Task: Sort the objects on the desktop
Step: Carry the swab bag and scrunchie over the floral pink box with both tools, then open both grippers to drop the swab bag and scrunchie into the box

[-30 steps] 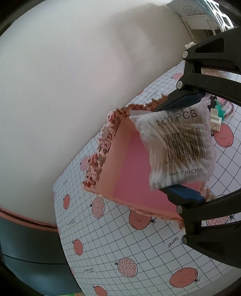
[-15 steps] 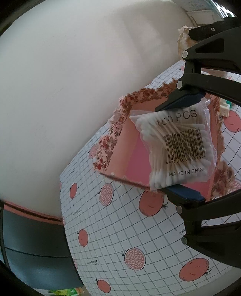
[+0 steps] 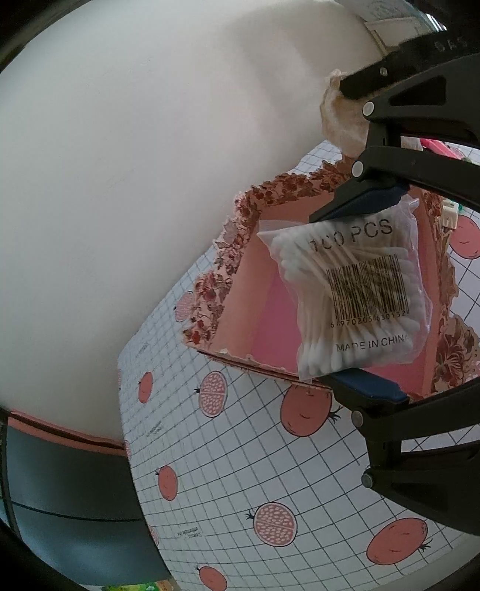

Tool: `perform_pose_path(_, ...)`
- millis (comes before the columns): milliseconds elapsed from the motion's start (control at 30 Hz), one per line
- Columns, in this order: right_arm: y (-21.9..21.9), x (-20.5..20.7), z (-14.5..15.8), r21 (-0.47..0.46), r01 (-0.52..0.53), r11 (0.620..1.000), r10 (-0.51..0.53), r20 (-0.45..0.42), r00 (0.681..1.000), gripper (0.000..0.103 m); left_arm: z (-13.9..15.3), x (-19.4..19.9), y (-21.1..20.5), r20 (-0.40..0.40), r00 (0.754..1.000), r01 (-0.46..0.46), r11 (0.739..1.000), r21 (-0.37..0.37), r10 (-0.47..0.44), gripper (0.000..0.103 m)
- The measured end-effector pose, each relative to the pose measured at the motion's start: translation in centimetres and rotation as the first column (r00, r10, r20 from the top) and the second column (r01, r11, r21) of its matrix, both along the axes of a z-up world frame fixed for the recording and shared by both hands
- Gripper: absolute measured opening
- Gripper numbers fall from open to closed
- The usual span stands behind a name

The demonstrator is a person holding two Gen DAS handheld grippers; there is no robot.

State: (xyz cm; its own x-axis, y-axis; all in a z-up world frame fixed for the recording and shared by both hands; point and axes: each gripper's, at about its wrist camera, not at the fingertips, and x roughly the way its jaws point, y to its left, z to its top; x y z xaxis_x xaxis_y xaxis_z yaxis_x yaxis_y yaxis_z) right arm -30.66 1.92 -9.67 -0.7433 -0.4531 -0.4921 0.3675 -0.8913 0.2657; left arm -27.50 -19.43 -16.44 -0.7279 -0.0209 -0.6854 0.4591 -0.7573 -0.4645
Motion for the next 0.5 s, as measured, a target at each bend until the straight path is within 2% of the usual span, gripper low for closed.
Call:
perform_pose_path(267, -0.4, -1.2, -2.5, 0.006, -0.027, 1.0, 0.026, 0.11, 0.994, 0.033, -0.5, -0.3, 0.2, 0.026, 1.0, 0.003, 1.0, -0.021, -0.003, 0.074)
perform_pose_path(433, -1.0, -1.5, -3.5, 0.038, -0.041, 0.998, 0.035, 0.148, 0.988, 0.042, -1.0, -0.6, 0.4, 0.049, 0.999, 0.016, 0.999, -0.028, -0.015, 0.074)
perform_pose_path(500, -0.8, -1.6, -3.7, 0.038, -0.035, 0.999, 0.029, 0.16, 0.987, 0.051, -1.0, -0.6, 0.6, 0.056, 0.998, 0.019, 0.999, -0.042, -0.017, 0.074)
